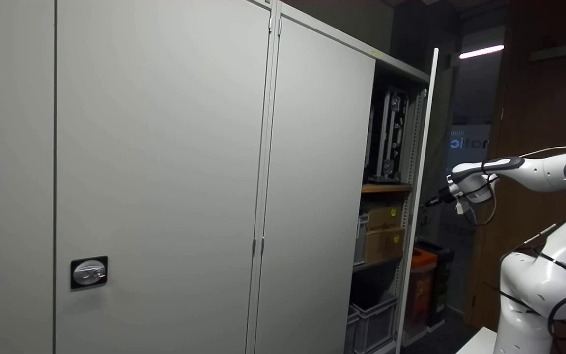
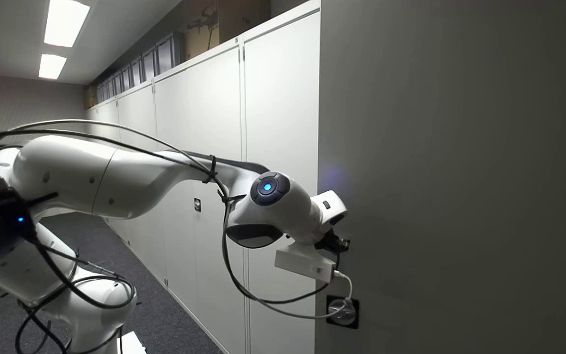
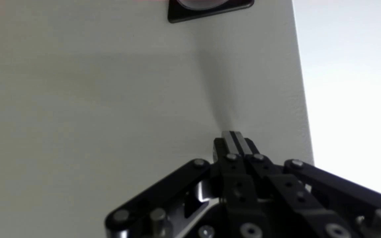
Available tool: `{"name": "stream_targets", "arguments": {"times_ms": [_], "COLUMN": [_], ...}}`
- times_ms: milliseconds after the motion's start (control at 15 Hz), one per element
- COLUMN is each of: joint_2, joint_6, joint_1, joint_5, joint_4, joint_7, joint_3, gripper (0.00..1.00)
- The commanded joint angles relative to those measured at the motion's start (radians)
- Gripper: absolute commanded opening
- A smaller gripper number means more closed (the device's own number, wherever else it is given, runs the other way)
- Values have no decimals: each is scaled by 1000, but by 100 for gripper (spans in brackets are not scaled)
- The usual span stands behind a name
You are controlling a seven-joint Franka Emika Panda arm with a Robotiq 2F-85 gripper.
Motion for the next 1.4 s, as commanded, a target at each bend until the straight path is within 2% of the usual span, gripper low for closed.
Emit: {"name": "stream_targets", "arguments": {"times_ms": [0, 600, 1333], "joint_2": [23, 8, -17], "joint_6": [20, 8, -16], "joint_1": [103, 265, 336], "joint_5": [49, 15, -25], "joint_4": [85, 200, 232], "joint_7": [3, 69, 188], "joint_3": [-67, -202, -251], "gripper": [0, 0, 0]}}
